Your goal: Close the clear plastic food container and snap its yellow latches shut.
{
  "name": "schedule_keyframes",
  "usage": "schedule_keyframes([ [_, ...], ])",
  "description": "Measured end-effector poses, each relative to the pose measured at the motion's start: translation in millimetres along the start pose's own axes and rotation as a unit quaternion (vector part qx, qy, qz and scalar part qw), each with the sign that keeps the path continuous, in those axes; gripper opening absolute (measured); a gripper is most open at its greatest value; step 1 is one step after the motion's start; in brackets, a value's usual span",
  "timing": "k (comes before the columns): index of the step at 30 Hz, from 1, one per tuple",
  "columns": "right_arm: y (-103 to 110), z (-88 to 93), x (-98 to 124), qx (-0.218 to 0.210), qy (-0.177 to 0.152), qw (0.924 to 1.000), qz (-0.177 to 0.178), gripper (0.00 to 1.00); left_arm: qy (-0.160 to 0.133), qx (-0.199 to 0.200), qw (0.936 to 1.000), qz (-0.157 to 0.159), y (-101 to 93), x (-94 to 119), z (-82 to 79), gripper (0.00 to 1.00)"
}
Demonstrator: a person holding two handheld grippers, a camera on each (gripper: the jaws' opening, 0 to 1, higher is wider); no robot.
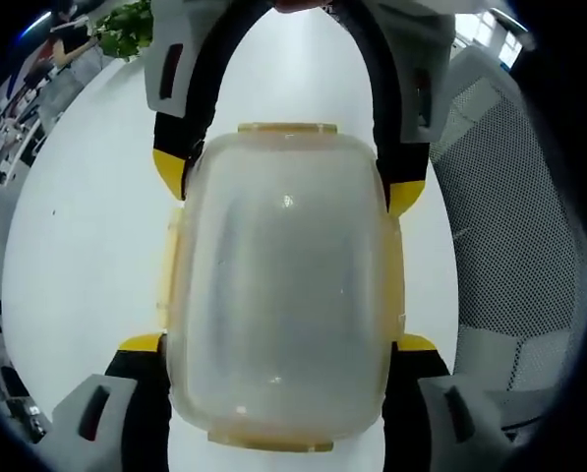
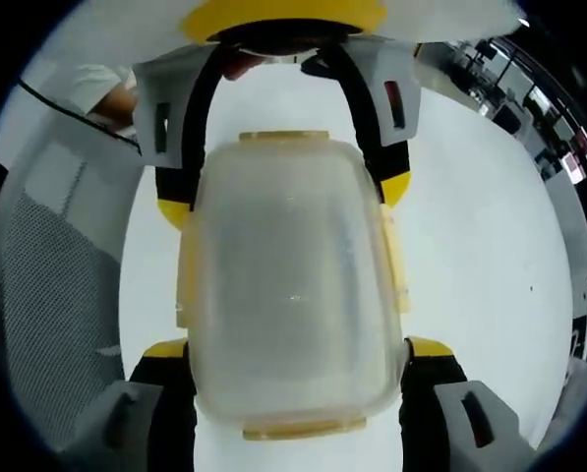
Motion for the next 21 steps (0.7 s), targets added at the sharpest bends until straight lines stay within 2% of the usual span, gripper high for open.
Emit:
schedule_keyframes([
  [6,-0.1,0.2,-1.4,0.001,-0.001,1.0000,-0.001,0.87,-0.001,0.001,1.0000,0.002,0.0,-0.9,0.2,0.91],
  [21,-16.4,-3.3,-2.8,0.000,-0.001,1.0000,0.003,0.87,-0.005,0.006,1.0000,0.000,16.8,-2.8,2.7,0.91],
])
Point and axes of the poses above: the point that each gripper's makers call its tool centre point, and the gripper's own axes: x roughly backward along the fingers, y roughly to its left, z roughly out of its underside, the point moved 6 cm from there along x, roughly backward along the fingers, and after that the axes turned 12 degrees about -x, right-handed, at the moved point
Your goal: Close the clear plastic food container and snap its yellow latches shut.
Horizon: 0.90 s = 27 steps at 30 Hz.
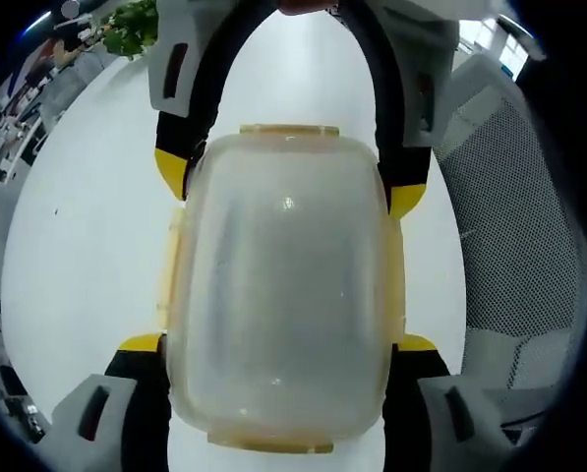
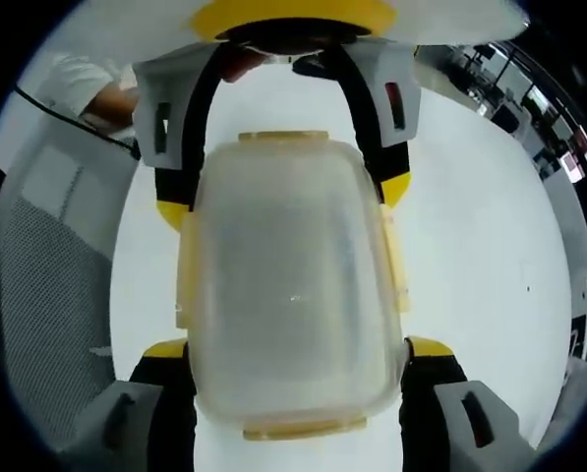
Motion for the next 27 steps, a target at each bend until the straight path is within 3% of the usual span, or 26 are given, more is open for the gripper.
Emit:
schedule_keyframes([
  [27,-32.5,-9.4,-3.0,0.008,0.002,1.0000,0.001,0.87,-0.005,0.013,0.9999,-0.005,29.5,-1.0,6.0,0.91],
])
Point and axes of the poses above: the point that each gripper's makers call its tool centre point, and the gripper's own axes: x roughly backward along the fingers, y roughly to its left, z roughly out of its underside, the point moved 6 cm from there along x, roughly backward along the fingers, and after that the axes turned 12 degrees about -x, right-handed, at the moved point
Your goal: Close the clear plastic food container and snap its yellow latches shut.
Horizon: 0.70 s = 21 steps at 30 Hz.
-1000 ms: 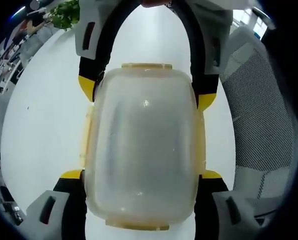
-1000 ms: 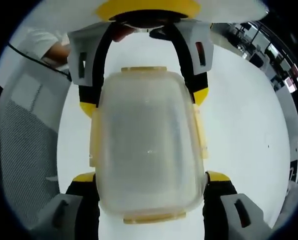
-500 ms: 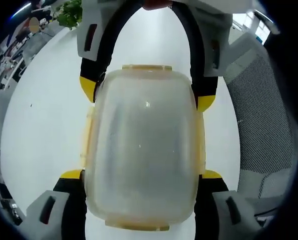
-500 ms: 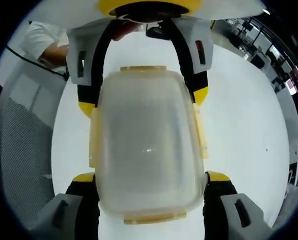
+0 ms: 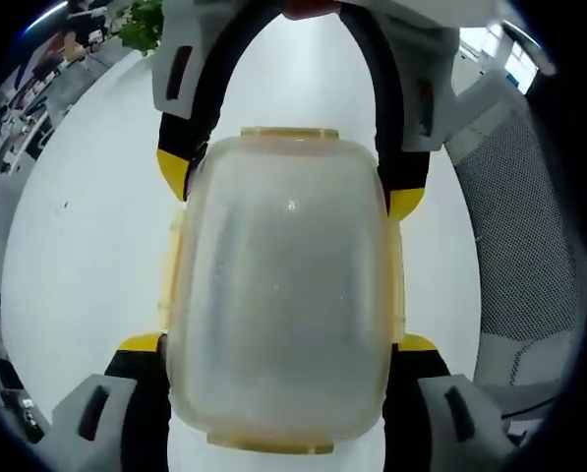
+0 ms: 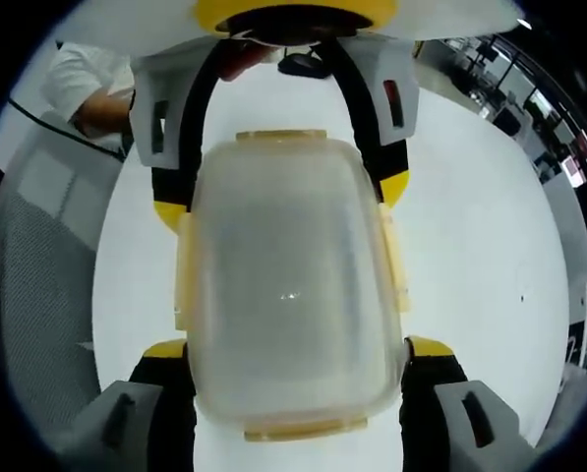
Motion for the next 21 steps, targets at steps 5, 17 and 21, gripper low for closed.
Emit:
schedule_keyframes([
  [5,-5.1,-1.9,-0.7,-0.001,0.000,1.0000,0.001,0.87,0.000,0.000,1.0000,0.000,6.2,-0.5,1.6,0.91],
  [17,-19.1,-7.8,-2.5,0.001,0.000,1.0000,0.002,0.87,-0.003,0.005,1.0000,-0.002,20.3,-0.1,5.6,0.91],
  [21,-24.0,-9.2,-3.0,0.000,-0.001,1.0000,0.003,0.87,-0.003,0.005,1.0000,-0.001,25.1,-0.3,6.3,0.91],
])
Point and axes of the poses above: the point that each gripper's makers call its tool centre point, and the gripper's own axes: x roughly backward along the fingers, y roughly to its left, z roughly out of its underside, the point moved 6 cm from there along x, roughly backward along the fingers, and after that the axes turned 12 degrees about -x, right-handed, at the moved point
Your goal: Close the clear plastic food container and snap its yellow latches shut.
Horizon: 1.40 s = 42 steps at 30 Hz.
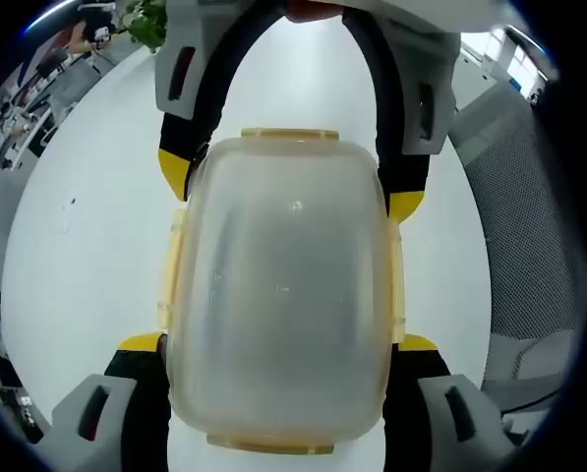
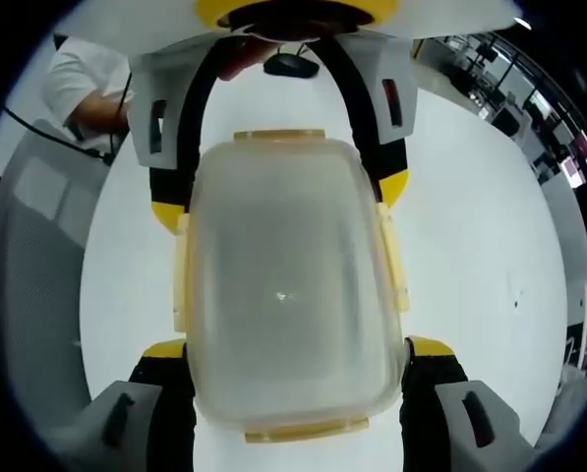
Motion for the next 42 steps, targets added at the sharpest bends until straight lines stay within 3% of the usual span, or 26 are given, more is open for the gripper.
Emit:
schedule_keyframes([
  [35,-43.1,-10.1,-5.7,-0.003,-0.010,0.9999,0.011,0.88,0.005,0.000,1.0000,0.002,45.2,-4.1,6.9,0.91],
  [40,-50.8,-10.9,-10.4,0.015,-0.016,0.9993,0.028,0.90,-0.001,0.015,0.9999,-0.002,52.5,-4.9,8.3,0.91],
  [41,-56.8,-9.4,-12.9,0.050,0.001,0.9973,0.054,0.90,-0.010,0.016,0.9998,-0.007,55.4,-5.2,6.8,0.91],
  [42,-53.6,-4.7,-13.5,0.040,0.022,0.9977,0.049,0.90,-0.005,0.010,0.9999,-0.004,54.6,-4.8,9.1,0.91],
])
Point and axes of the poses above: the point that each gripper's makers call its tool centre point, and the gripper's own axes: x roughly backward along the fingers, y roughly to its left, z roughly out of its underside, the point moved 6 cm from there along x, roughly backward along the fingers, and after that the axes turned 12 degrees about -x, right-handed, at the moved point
